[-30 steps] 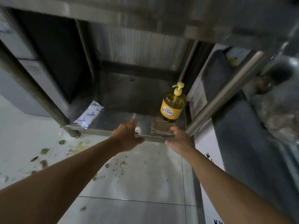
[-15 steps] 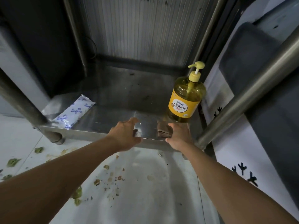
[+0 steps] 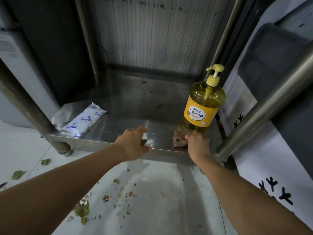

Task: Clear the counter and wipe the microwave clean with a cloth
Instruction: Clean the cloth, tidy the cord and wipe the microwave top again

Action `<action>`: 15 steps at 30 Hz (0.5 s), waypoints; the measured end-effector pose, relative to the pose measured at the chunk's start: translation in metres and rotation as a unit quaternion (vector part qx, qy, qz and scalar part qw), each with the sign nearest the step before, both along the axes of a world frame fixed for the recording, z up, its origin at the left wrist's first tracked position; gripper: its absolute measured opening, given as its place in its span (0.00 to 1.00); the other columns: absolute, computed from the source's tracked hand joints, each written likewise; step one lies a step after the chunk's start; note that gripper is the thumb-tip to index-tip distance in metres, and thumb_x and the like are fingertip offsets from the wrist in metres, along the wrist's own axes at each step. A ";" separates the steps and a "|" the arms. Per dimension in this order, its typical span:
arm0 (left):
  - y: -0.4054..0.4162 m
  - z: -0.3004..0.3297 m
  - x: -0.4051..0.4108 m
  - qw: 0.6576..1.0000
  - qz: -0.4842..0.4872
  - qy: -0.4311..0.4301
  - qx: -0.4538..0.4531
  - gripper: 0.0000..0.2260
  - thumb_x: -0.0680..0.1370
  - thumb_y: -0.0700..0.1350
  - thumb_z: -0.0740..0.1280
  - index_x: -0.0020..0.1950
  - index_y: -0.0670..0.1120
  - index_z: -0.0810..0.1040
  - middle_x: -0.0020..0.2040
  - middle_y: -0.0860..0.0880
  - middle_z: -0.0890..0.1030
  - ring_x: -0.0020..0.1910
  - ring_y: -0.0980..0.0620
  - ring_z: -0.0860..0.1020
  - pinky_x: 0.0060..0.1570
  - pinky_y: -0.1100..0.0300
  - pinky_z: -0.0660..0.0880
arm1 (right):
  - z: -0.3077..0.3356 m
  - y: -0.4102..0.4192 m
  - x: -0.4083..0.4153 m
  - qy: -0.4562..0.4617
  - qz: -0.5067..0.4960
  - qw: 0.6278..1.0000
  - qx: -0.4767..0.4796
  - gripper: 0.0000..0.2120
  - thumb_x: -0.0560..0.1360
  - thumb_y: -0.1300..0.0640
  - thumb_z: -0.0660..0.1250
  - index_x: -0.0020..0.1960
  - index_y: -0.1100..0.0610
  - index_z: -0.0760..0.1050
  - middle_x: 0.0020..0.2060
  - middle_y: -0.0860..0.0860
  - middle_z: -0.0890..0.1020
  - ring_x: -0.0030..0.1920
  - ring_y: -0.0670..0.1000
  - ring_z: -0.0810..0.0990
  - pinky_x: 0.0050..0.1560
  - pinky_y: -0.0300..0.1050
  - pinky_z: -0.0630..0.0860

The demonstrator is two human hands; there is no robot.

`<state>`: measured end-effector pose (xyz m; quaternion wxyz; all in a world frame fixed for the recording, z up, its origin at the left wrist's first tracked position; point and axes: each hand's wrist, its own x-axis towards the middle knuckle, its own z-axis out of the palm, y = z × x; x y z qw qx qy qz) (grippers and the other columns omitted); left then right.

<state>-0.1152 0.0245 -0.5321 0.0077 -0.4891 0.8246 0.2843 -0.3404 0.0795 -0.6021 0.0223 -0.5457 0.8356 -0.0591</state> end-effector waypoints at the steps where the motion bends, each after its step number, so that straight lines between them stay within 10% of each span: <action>1: 0.001 0.004 0.001 1.000 -0.001 -0.002 -0.001 0.24 0.75 0.50 0.67 0.69 0.50 0.64 0.64 0.46 0.72 0.61 0.44 0.72 0.62 0.50 0.71 | 0.006 0.002 0.002 -0.028 -0.021 0.999 -0.004 0.16 0.78 0.65 0.58 0.62 0.54 0.76 0.58 0.55 0.78 0.59 0.56 0.76 0.56 0.49 0.72; 15: 0.061 0.177 0.014 0.999 -0.015 0.018 0.028 0.25 0.74 0.49 0.69 0.69 0.51 0.64 0.66 0.47 0.72 0.62 0.46 0.72 0.54 0.58 0.69 | 0.215 0.077 0.036 -0.306 -0.037 0.951 -0.030 0.13 0.75 0.68 0.61 0.54 0.59 0.78 0.49 0.53 0.81 0.49 0.50 0.76 0.47 0.35 0.67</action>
